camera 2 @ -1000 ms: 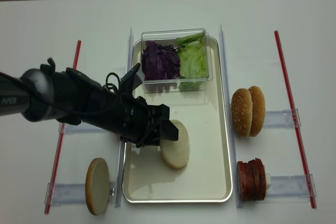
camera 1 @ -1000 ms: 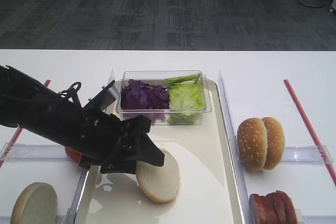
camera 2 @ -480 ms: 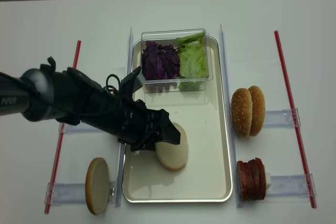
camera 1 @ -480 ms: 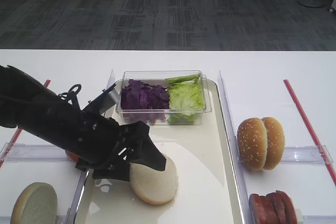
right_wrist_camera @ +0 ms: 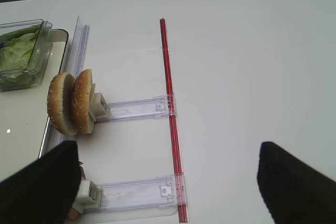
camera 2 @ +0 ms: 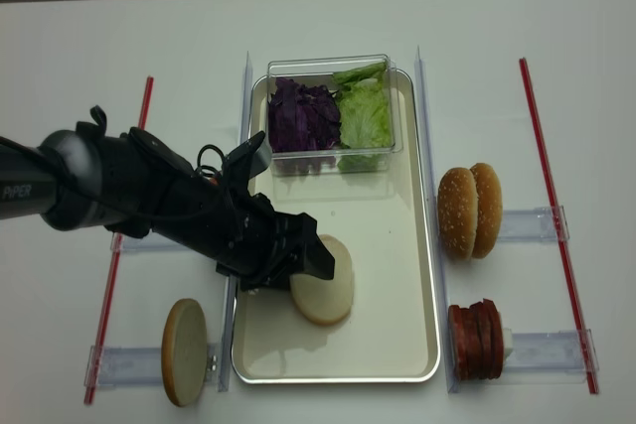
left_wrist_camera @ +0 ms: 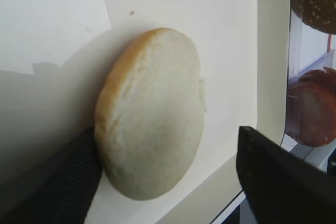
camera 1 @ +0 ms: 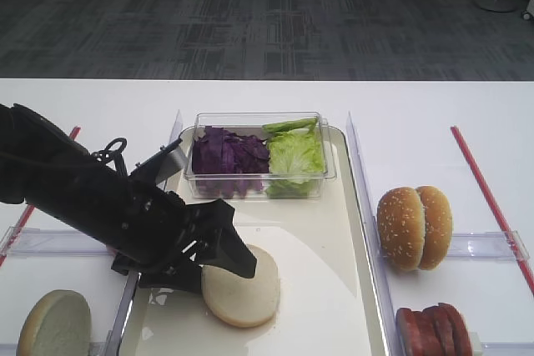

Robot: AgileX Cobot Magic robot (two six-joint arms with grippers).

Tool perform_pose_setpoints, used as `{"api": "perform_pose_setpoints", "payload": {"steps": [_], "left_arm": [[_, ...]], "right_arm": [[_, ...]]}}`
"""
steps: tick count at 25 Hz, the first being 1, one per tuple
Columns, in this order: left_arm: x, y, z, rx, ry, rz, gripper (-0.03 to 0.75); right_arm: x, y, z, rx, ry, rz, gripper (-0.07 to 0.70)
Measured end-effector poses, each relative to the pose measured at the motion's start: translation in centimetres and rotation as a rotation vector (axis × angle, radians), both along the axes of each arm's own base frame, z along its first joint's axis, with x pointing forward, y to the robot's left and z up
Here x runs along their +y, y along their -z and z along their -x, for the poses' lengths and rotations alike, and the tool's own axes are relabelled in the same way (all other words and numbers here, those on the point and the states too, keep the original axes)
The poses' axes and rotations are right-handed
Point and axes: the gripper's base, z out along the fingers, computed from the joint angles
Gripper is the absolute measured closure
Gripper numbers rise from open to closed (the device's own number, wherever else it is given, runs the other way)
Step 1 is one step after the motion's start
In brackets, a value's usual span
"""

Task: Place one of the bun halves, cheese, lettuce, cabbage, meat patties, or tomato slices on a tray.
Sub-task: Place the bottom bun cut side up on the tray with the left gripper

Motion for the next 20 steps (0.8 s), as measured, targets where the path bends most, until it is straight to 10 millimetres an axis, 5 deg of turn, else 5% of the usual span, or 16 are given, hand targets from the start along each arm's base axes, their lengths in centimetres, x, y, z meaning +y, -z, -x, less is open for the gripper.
{"api": "perform_pose_setpoints", "payload": {"steps": [20], "left_arm": [[0.8, -2.3, 0.1, -0.025, 0.025, -0.11, 0.219]], "right_arm": [[0.0, 0.0, 0.0, 0.0, 0.0, 0.0, -0.06]]}}
